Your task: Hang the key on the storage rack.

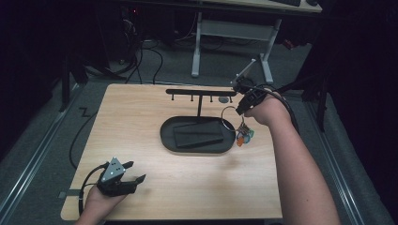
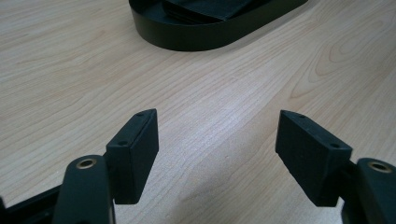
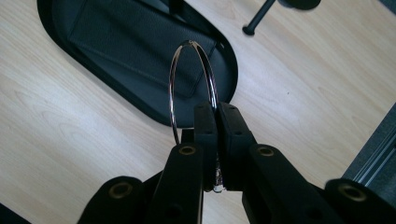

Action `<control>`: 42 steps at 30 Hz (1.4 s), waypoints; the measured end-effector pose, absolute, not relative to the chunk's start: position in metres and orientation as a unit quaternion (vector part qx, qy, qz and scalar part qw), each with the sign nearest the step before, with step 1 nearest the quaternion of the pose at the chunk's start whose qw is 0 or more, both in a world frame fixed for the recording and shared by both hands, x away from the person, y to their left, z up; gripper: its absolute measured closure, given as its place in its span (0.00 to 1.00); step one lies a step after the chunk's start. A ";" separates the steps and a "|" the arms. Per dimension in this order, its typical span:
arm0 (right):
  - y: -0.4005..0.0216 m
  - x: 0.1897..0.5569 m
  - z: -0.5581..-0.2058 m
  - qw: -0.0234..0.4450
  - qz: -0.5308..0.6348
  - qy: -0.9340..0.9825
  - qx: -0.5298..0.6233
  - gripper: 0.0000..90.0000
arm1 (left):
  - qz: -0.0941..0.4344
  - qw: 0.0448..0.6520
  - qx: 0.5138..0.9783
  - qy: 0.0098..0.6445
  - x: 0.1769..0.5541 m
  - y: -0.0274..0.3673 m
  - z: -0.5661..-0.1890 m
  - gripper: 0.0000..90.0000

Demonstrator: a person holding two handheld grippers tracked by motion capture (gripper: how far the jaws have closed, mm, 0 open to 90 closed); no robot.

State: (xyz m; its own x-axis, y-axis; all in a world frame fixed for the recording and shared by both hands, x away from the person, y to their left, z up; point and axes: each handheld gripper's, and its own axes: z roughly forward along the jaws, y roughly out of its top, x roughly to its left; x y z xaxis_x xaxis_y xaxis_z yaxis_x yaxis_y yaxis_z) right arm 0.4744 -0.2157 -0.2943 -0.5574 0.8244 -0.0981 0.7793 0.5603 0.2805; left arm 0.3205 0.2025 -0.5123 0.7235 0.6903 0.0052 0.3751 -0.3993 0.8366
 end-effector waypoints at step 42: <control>-0.226 0.518 -0.318 0.130 0.120 0.851 0.495 0.97 | 0.176 0.435 0.821 0.326 0.319 0.203 -0.515 0.34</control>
